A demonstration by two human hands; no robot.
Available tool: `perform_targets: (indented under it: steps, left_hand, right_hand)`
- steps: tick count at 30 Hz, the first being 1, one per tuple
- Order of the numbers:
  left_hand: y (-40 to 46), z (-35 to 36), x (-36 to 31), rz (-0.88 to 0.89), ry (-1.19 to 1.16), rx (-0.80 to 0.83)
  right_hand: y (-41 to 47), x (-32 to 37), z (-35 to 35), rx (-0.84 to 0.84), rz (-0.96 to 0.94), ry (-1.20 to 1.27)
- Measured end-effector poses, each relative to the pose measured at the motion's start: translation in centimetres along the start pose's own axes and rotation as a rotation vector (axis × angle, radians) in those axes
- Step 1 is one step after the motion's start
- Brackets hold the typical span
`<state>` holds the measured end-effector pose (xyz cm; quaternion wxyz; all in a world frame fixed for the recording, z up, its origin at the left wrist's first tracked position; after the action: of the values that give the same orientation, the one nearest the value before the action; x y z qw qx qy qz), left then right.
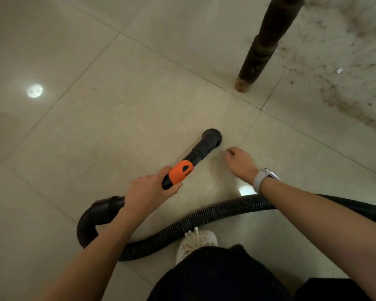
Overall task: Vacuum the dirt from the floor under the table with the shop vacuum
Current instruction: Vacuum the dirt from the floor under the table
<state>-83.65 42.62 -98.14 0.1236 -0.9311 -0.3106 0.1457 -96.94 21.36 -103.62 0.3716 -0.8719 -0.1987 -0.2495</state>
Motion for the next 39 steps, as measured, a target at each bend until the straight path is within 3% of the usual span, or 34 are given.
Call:
perform_targets:
  steps: [5,8,16,22,27,30,34,39]
  left_hand:
    - [3.0,-0.7,-2.3,0.056,0.041,-0.009]
    - [5.5,-1.3,-3.9,0.118,0.033,0.023]
    - [11.0,-3.5,-11.0,0.323,0.176,0.122]
    - [14.4,-4.4,-16.4,0.324,0.144,0.167]
    - [17.2,-4.6,-18.2,0.161,0.001,0.215]
    - [18.3,-4.4,-18.7,0.048,0.009,0.226]
    - [19.2,-4.3,-19.4,-0.025,0.003,0.257]
    - [18.7,-5.4,-17.8,-0.019,0.317,0.172]
  right_hand:
    - [-0.8,5.0,2.6,0.213,0.408,0.975]
    - [1.0,5.8,2.5,0.107,0.548,1.278]
    - [4.1,1.7,-6.5,-0.120,0.628,1.214]
    - [6.7,0.0,-13.5,-0.253,0.524,1.206]
    - [8.5,0.0,-14.6,-0.114,0.415,1.390]
    - [9.1,0.5,-13.8,0.070,0.396,1.438]
    - [10.6,0.9,-13.2,0.167,0.408,1.521]
    - [11.9,1.8,-14.1,0.184,0.394,1.517]
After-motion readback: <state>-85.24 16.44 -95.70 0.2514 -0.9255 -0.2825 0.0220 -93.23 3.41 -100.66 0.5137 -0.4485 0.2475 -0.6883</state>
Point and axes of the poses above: each hand's wrist, its own y-axis towards the middle knuckle, its own z-axis out of the palm, x = y × z, the point moved 3 cm from there along y, towards the middle knuckle, and after that the axes turned 7 degrees about y, right-handed, at the moved point
